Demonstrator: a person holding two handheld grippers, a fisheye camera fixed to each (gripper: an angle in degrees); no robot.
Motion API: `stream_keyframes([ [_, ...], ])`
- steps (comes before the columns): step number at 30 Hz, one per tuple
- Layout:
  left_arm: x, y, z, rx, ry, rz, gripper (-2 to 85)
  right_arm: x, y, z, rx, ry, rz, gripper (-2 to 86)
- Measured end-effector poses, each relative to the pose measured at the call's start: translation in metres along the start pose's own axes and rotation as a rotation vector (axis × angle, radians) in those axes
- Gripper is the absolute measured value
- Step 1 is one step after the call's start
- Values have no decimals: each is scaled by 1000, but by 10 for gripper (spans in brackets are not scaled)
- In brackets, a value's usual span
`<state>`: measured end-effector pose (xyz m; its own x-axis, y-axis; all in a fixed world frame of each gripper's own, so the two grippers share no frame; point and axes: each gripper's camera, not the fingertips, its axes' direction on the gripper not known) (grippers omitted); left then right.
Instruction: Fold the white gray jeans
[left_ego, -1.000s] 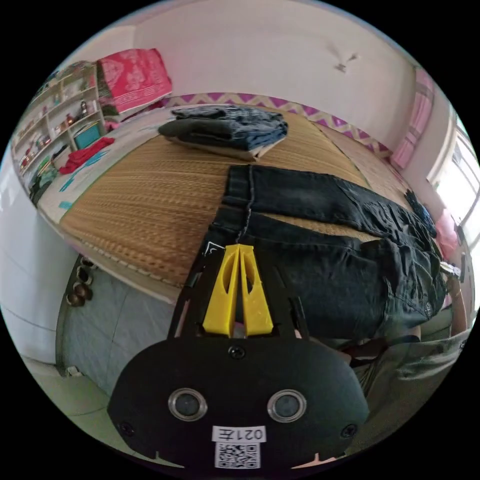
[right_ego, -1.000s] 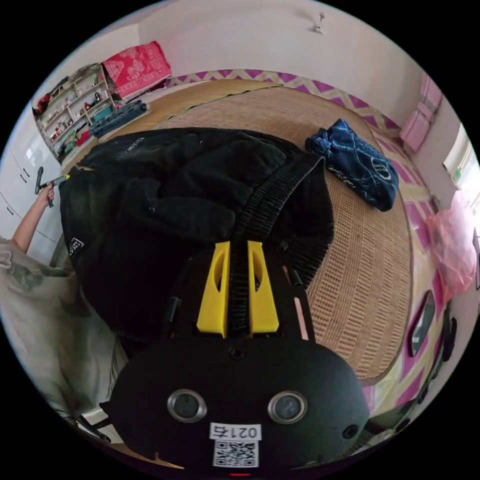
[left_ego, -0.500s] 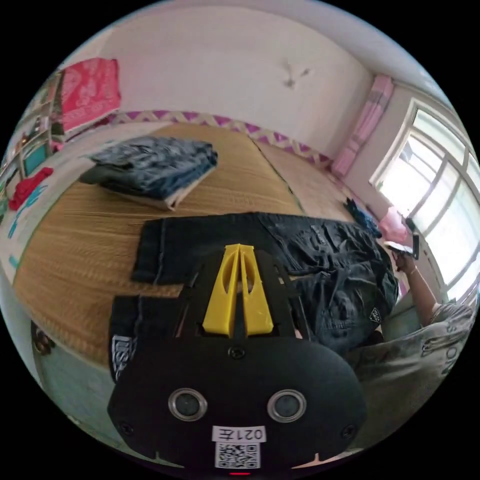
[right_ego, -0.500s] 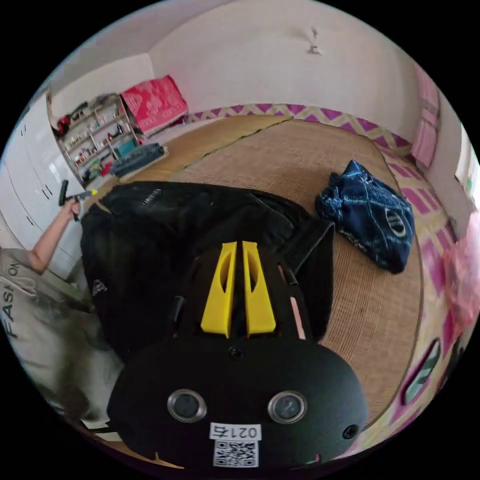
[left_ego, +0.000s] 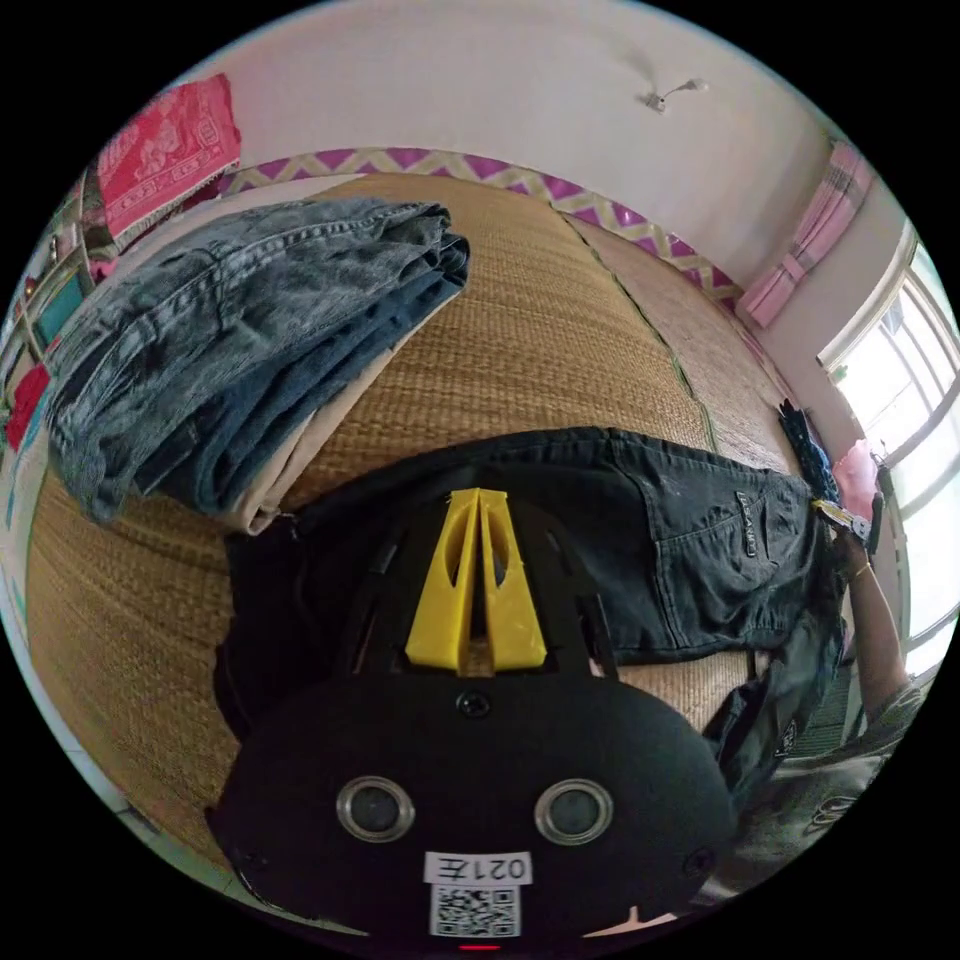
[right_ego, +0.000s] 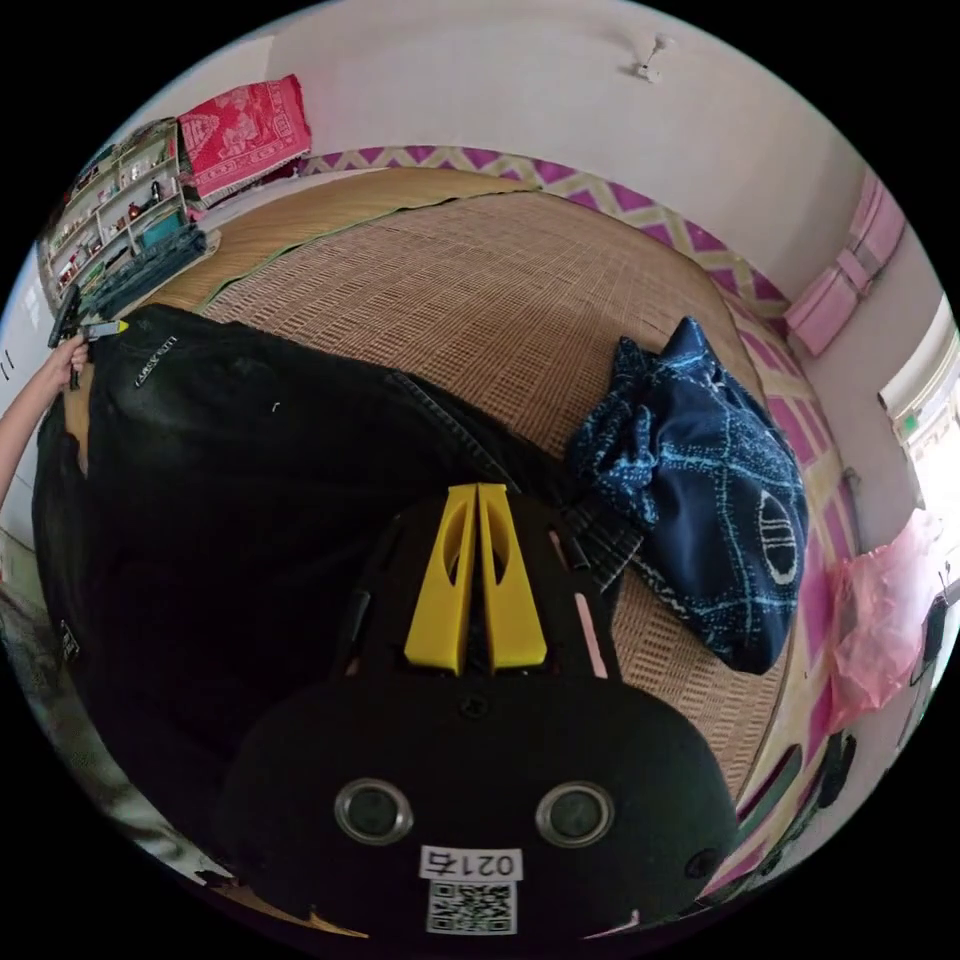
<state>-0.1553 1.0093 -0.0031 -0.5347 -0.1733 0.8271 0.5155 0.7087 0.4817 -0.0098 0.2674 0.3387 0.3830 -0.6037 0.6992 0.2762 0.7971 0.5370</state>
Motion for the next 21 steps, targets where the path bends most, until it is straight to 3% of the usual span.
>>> stream_keyframes([
  [9,45,-42,31,-1,-19,53,-9,2,-3,-23,-10,-7,82,-10],
  [11,48,-17,-5,102,111,116,-10,-16,11,-59,116,-81,19,-10],
  [14,63,34,-30,37,187,195,-10,-57,40,-103,154,-222,-100,-10],
  [20,101,156,-23,-168,13,287,-9,-109,117,-99,-134,-272,-170,-8],
  [21,103,166,-22,-170,-10,287,-9,-108,137,-98,-98,-264,-152,-8],
])
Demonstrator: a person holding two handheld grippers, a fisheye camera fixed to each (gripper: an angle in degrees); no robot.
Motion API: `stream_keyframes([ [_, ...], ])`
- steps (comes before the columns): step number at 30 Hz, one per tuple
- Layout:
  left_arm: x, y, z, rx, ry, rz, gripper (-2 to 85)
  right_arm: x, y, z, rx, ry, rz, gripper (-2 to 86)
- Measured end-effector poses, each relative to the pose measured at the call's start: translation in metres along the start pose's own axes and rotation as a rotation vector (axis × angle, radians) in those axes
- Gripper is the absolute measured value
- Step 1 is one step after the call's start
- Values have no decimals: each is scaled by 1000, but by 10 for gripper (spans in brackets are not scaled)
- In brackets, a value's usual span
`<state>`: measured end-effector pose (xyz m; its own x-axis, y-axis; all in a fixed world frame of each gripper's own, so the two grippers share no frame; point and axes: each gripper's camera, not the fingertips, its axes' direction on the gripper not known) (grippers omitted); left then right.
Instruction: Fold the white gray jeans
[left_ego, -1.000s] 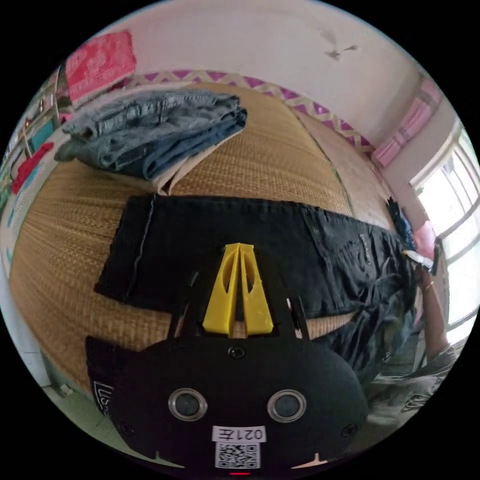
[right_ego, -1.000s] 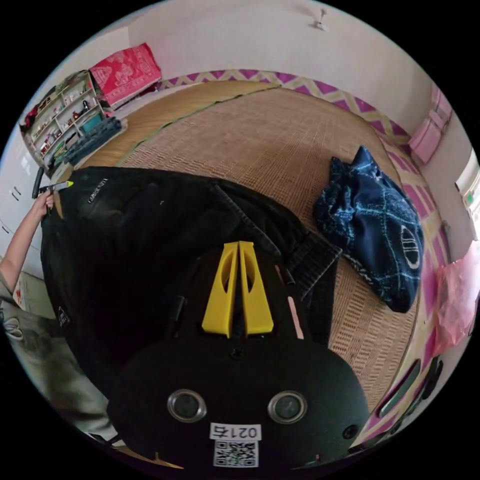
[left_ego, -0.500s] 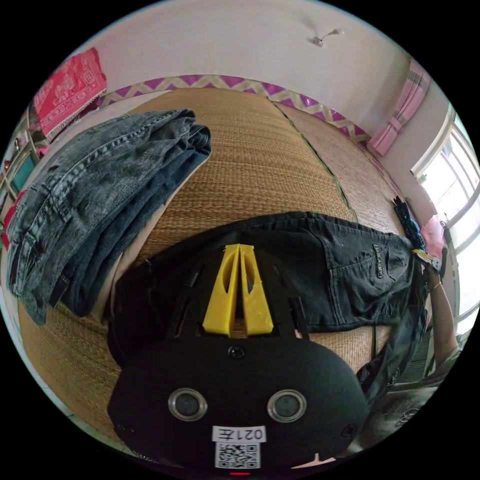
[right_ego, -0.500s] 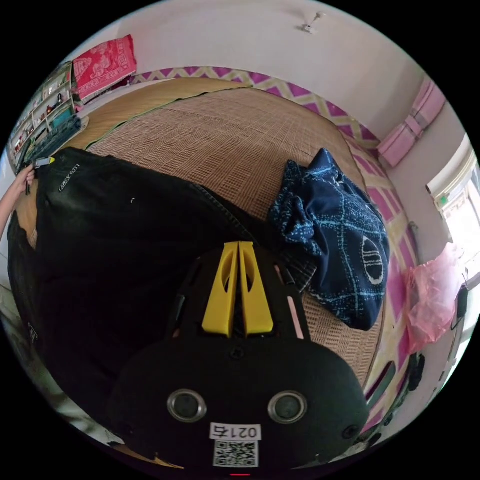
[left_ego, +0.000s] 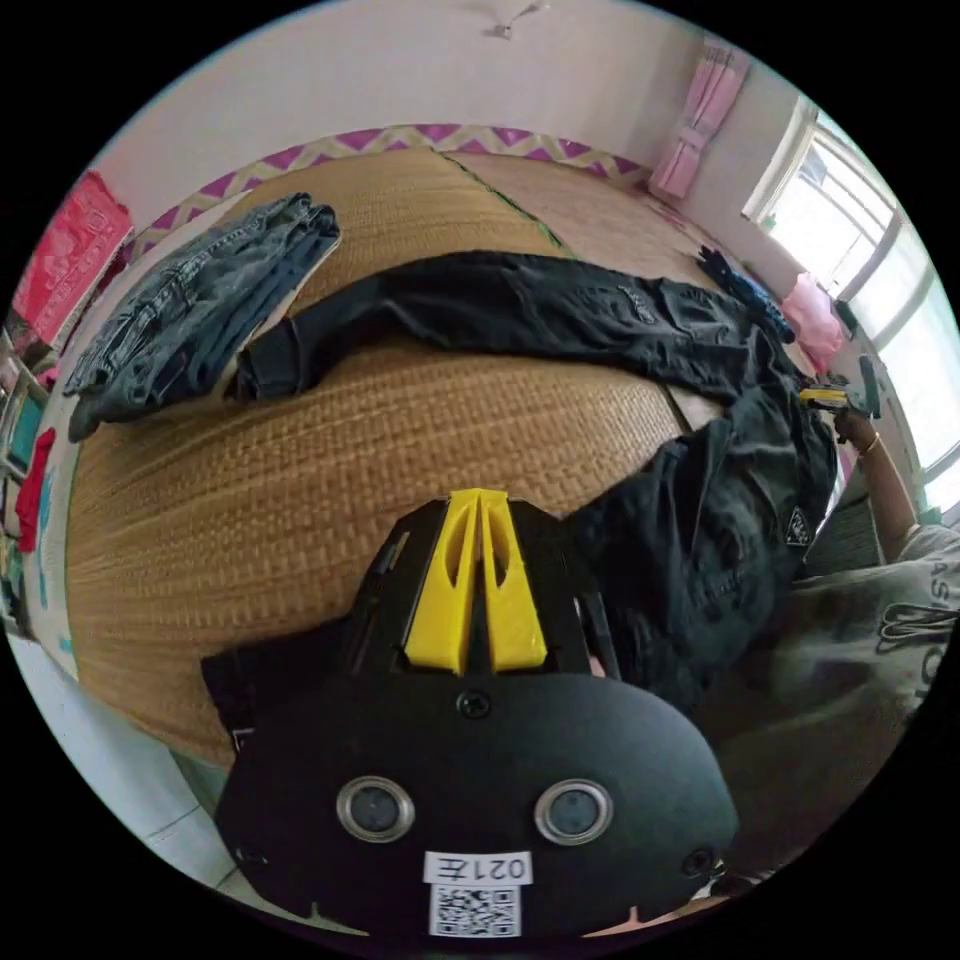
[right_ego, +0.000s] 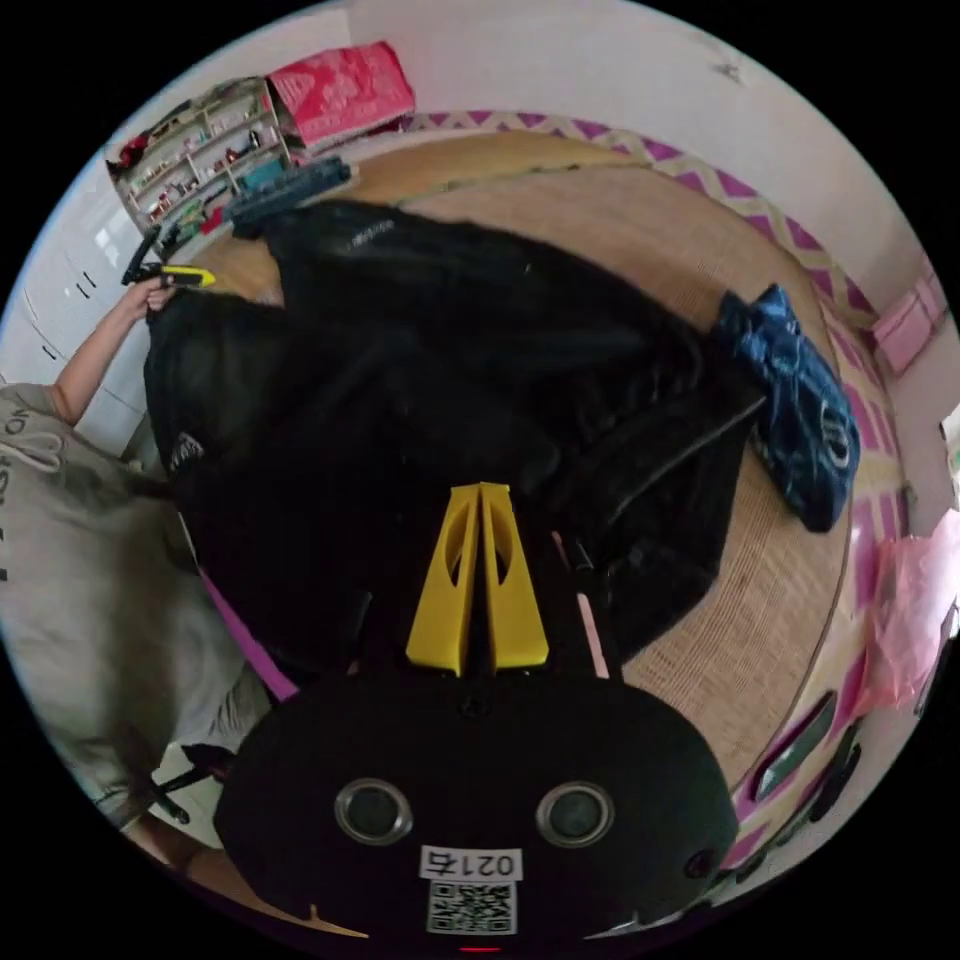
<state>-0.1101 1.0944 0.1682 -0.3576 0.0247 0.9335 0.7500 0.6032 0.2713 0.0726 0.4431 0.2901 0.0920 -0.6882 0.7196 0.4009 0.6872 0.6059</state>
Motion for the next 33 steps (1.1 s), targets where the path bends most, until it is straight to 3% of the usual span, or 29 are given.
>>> stream_keyframes([
  [9,-4,41,26,136,52,-110,-9,32,50,-15,11,-91,78,-10],
  [19,-70,30,70,103,368,-229,-10,32,48,-20,18,-74,103,-10],
  [23,-69,56,35,190,553,-186,-9,35,53,-24,51,-76,137,-10],
  [24,-67,61,31,181,535,-178,-9,36,54,-24,60,-79,146,-10],
  [27,-56,83,51,-40,264,-160,-9,38,54,-27,66,-82,154,-10],
  [33,-104,89,66,110,359,-298,-9,49,53,-30,75,-124,174,-10],
])
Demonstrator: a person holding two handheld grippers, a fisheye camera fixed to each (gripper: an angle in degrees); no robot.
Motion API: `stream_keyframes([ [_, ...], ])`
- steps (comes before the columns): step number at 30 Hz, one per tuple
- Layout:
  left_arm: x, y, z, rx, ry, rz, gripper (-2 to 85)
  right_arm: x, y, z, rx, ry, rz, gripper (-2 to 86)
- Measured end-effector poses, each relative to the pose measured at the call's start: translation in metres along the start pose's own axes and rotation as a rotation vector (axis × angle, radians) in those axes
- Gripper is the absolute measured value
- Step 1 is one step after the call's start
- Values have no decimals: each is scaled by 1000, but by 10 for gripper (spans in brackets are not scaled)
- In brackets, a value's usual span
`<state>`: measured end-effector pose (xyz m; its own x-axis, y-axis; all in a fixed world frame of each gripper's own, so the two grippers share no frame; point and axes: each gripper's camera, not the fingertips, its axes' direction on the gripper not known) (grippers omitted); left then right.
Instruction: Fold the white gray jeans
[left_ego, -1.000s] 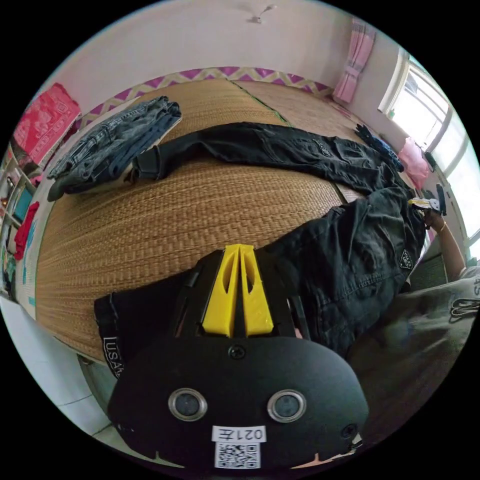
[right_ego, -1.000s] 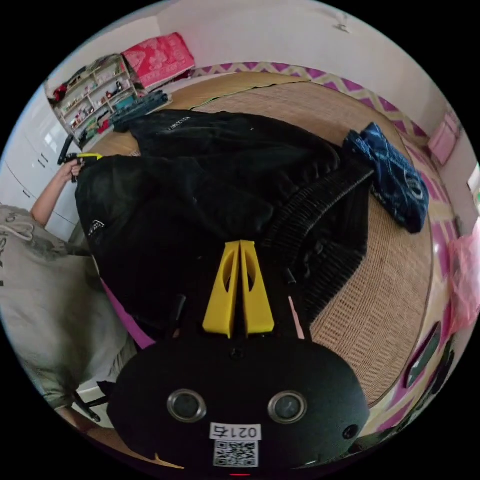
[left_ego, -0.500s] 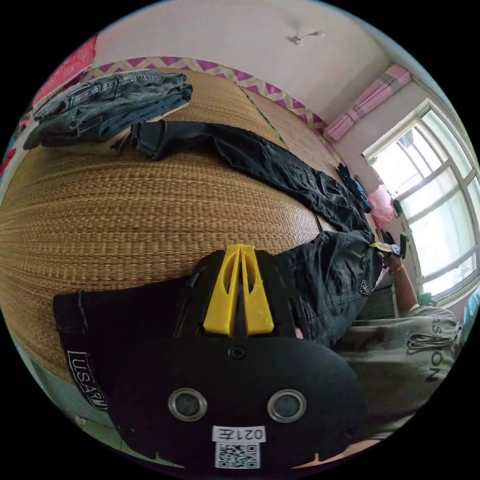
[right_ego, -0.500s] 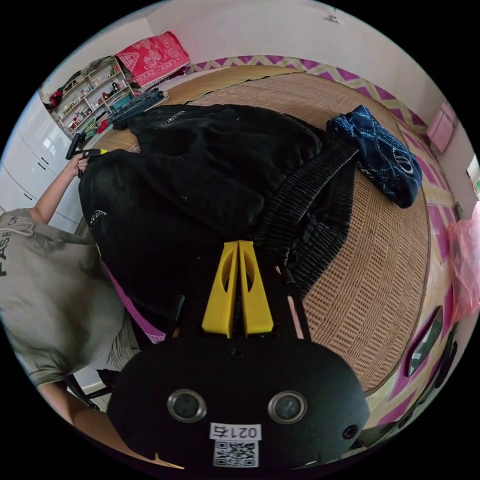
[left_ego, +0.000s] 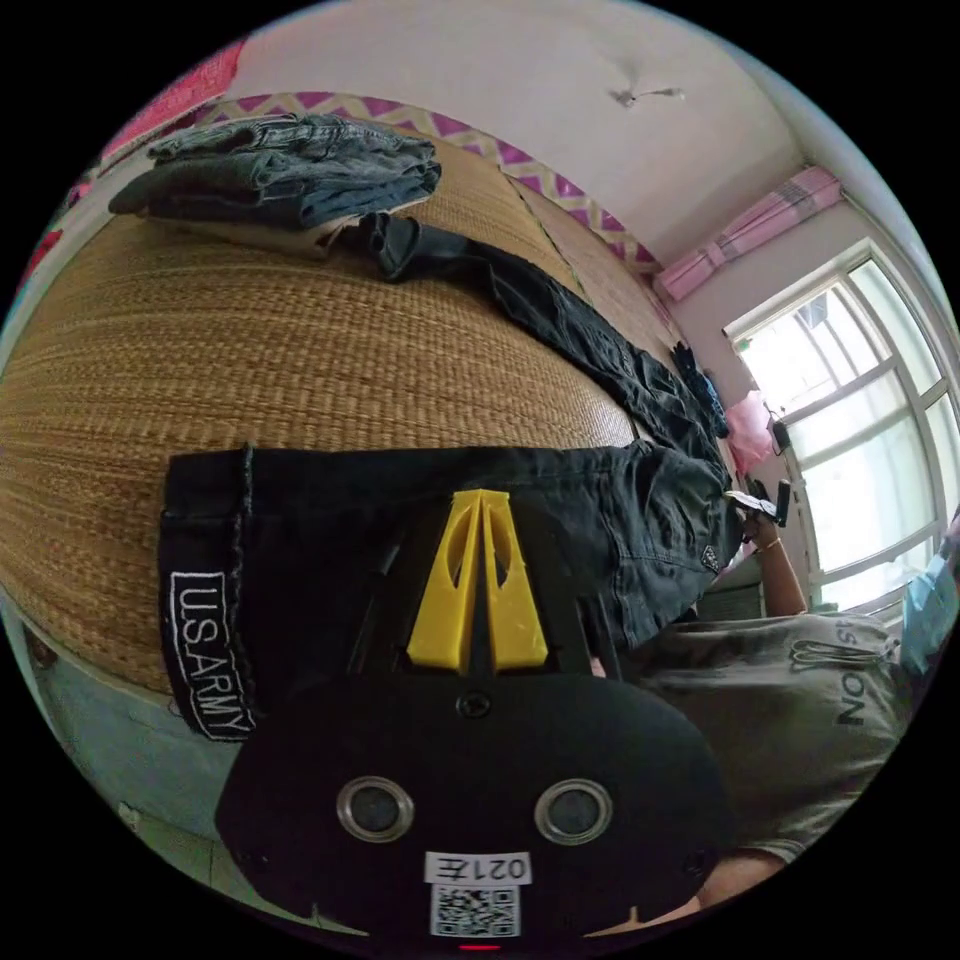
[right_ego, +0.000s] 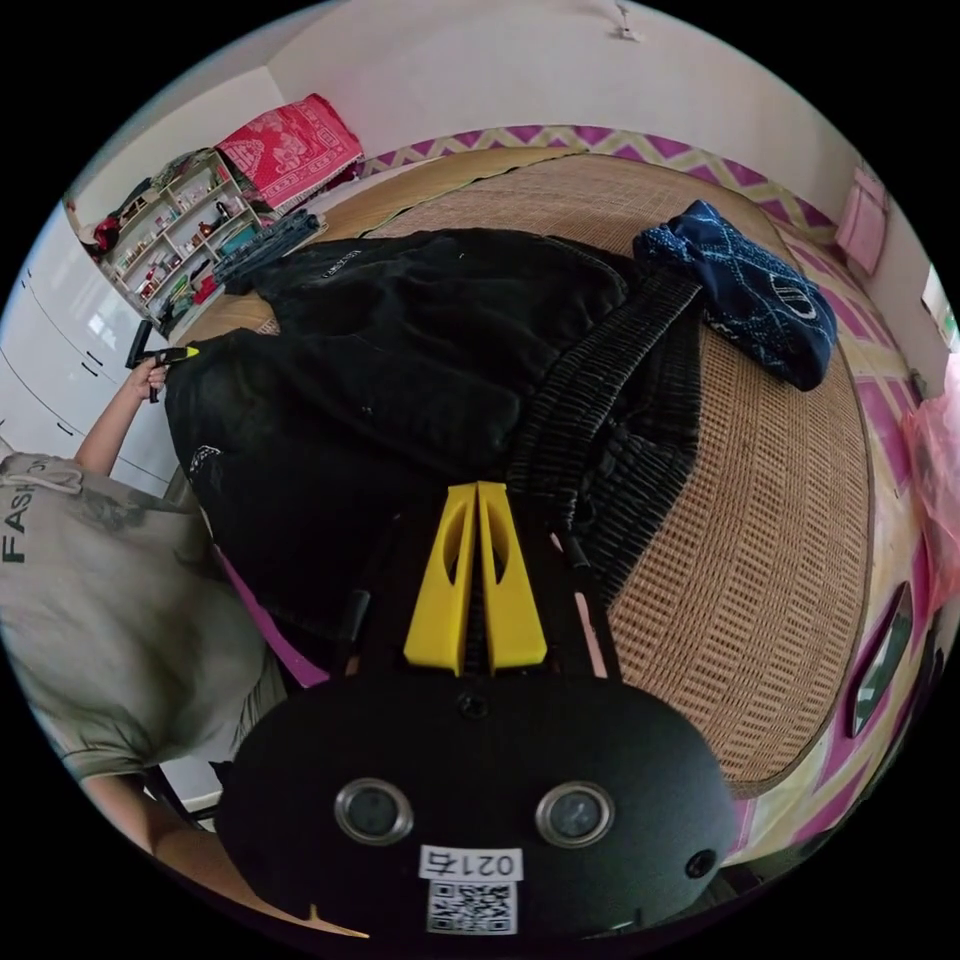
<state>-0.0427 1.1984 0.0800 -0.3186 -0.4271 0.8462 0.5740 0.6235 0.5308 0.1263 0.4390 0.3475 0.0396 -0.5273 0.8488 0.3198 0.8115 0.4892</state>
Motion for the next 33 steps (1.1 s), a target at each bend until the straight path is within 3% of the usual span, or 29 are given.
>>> stream_keyframes([
  [7,6,-66,17,-58,39,17,-10,-1,0,-5,20,19,10,-10],
  [11,27,-92,-41,250,146,63,-10,5,2,-9,45,1,27,-10],
  [16,29,-154,-33,373,-122,49,-10,10,-1,-12,54,-19,39,-10],
  [18,24,-183,-16,338,-119,37,-10,16,-2,-14,61,-48,56,-10],
  [22,13,-238,28,91,-394,-6,-9,21,-4,-16,67,-71,72,-10],
  [27,18,-277,29,51,-438,58,-9,17,-11,-19,66,-54,70,-10],
  [33,26,-284,21,72,-346,55,-9,19,-18,-23,67,-80,75,-10],
])
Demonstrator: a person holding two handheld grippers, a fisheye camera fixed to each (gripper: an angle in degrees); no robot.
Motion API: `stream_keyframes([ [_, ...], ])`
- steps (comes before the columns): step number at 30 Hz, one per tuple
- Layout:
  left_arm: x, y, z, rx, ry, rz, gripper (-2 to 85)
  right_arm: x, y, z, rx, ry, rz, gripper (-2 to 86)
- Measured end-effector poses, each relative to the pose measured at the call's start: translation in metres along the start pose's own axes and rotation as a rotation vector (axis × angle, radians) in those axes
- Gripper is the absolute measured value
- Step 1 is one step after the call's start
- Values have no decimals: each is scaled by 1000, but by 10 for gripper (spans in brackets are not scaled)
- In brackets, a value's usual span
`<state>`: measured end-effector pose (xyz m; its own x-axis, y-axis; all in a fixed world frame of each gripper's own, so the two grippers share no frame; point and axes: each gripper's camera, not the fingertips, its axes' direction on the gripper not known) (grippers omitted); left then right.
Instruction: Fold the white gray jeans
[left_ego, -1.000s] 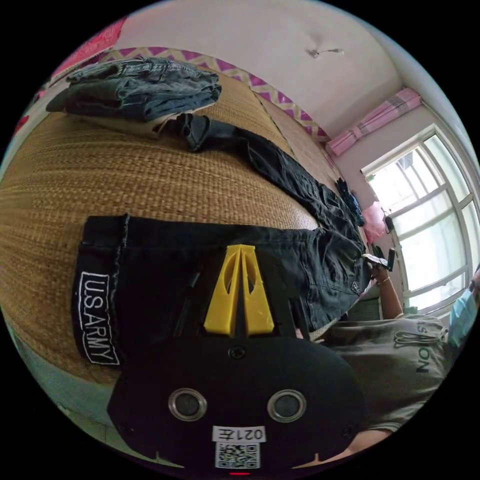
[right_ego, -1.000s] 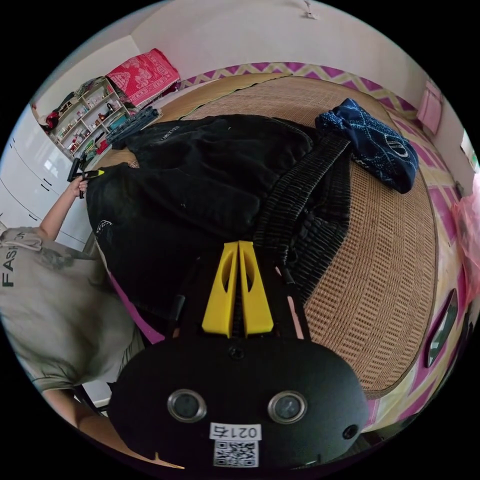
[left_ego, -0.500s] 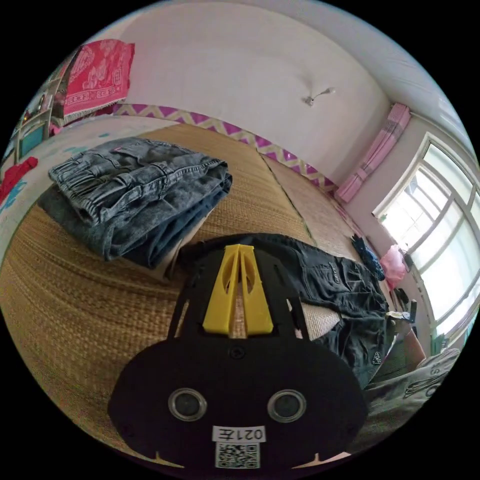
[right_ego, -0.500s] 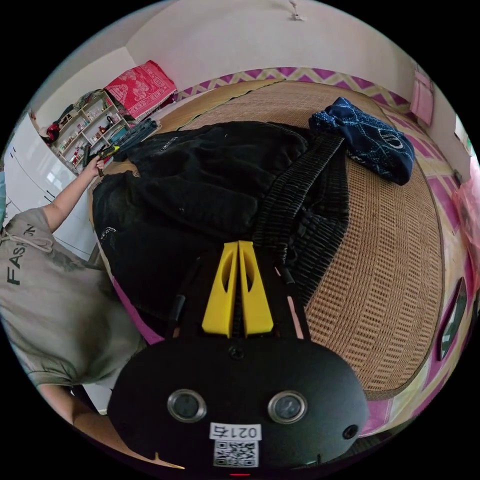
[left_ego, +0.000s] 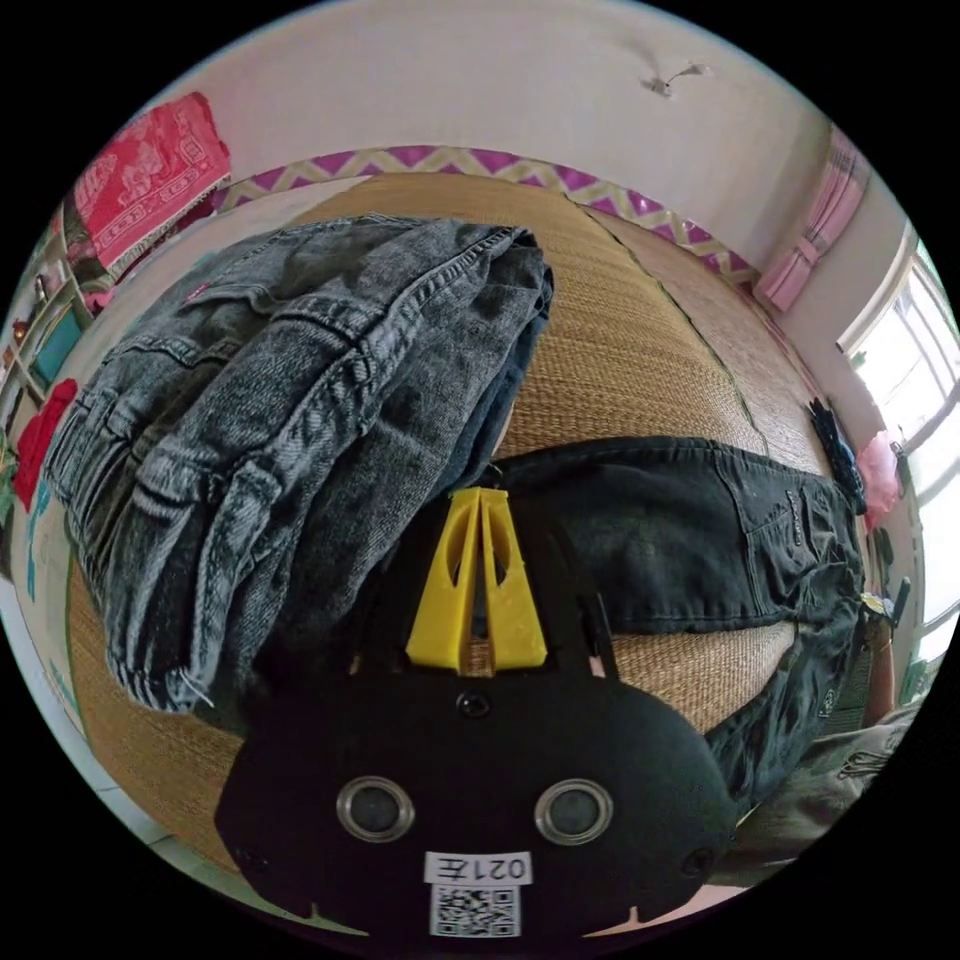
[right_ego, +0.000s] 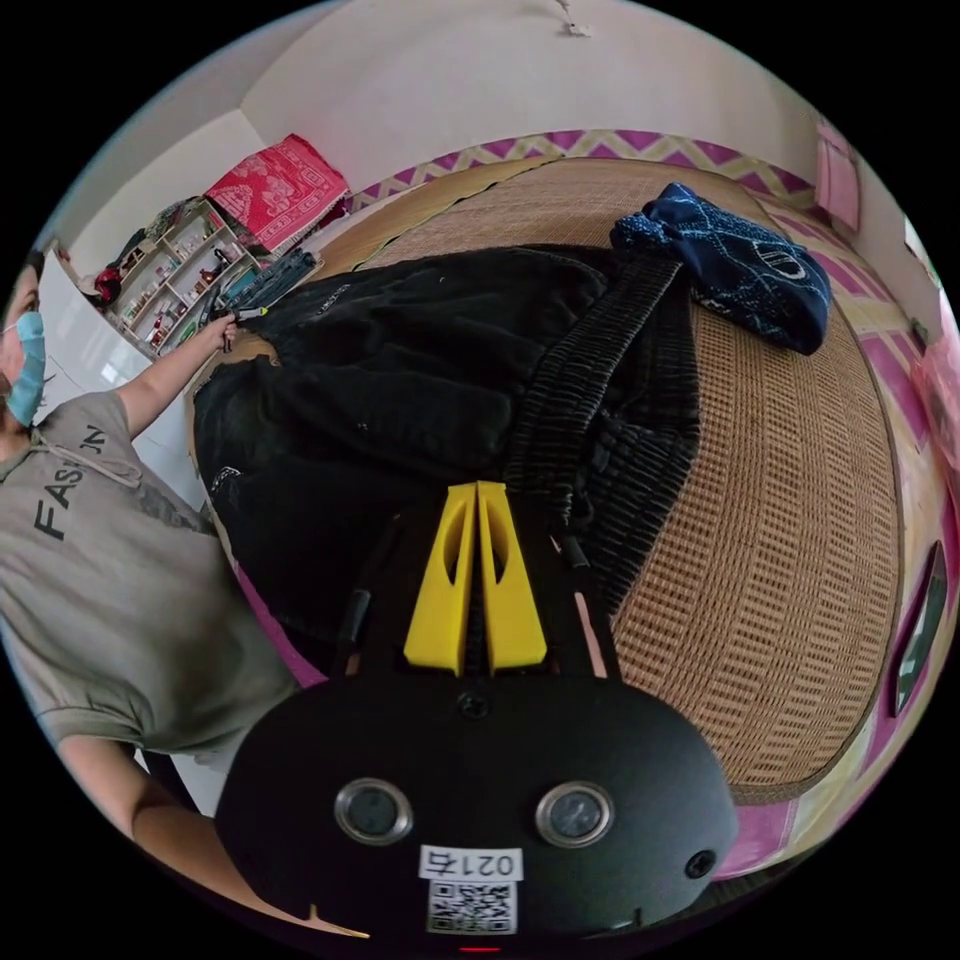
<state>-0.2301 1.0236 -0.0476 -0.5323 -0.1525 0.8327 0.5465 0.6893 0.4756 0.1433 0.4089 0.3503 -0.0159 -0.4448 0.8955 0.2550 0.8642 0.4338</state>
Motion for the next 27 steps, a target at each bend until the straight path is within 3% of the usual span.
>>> stream_keyframes([
  [4,8,-1,-20,-60,23,-15,-9,-4,-4,-2,-3,3,-13,-10],
  [8,7,9,-54,43,-11,-42,-9,-4,-7,-5,7,-19,-4,-10],
  [15,-19,1,-70,52,-104,-190,-9,-12,-15,-9,5,-22,7,-10],
  [19,5,6,-92,118,-46,-139,-9,-18,-17,-12,9,-17,9,-10],
  [22,46,12,-119,243,148,-25,-9,-23,-18,-15,12,-16,5,-10],
  [26,110,-9,-80,-23,-31,107,-9,-29,-19,-18,16,-18,3,-10],
  [27,116,-10,-83,23,-61,131,-9,-31,-18,-19,16,-16,2,-10],
])
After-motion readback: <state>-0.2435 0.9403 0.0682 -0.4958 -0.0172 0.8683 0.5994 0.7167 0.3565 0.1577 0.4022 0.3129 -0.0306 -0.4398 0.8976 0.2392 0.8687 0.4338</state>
